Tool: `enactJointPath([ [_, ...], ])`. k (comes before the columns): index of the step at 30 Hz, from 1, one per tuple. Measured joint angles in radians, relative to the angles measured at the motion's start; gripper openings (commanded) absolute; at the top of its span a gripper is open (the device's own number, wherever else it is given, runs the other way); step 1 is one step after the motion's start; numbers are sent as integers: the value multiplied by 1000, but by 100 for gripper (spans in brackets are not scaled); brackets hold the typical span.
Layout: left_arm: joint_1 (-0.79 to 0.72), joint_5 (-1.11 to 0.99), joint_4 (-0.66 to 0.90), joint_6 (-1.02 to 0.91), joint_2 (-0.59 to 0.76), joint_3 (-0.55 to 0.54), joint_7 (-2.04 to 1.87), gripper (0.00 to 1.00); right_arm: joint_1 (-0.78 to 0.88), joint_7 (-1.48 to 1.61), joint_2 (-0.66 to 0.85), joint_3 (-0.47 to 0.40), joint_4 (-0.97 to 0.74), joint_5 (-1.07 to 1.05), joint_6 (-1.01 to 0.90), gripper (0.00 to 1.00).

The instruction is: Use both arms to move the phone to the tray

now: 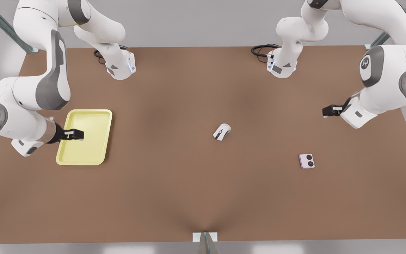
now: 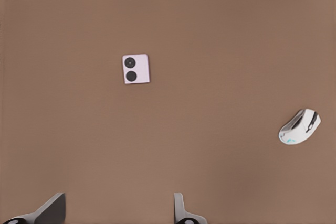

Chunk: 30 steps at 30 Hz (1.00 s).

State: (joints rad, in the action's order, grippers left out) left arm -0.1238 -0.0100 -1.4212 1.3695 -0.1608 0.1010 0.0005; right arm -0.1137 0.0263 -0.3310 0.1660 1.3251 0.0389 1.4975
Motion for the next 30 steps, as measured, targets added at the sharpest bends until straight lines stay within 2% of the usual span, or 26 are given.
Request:
enactJointPath([
  [2, 0, -1, -1, 14, -24, 2, -6, 100, 0, 2, 0, 1, 1, 0, 23, 100],
  [5, 23, -2, -24, 89, -188, 6, -14, 100, -1, 3, 0, 1, 1, 0, 47, 100],
  [9, 61, 9, -152, 286, -295, 6, -19, 100, 0, 6, -1, 1, 1, -1, 64, 100],
  [13, 73, 14, -236, 486, -350, 6, -24, 100, -1, 7, 0, 0, 1, -1, 73, 100],
  [17, 78, 27, -252, 619, -381, 6, -29, 100, -1, 9, 0, -1, 2, -2, 77, 100],
  [30, 101, 55, -291, 760, -492, 0, -19, 100, -3, 13, -1, -1, 2, -2, 82, 100],
])
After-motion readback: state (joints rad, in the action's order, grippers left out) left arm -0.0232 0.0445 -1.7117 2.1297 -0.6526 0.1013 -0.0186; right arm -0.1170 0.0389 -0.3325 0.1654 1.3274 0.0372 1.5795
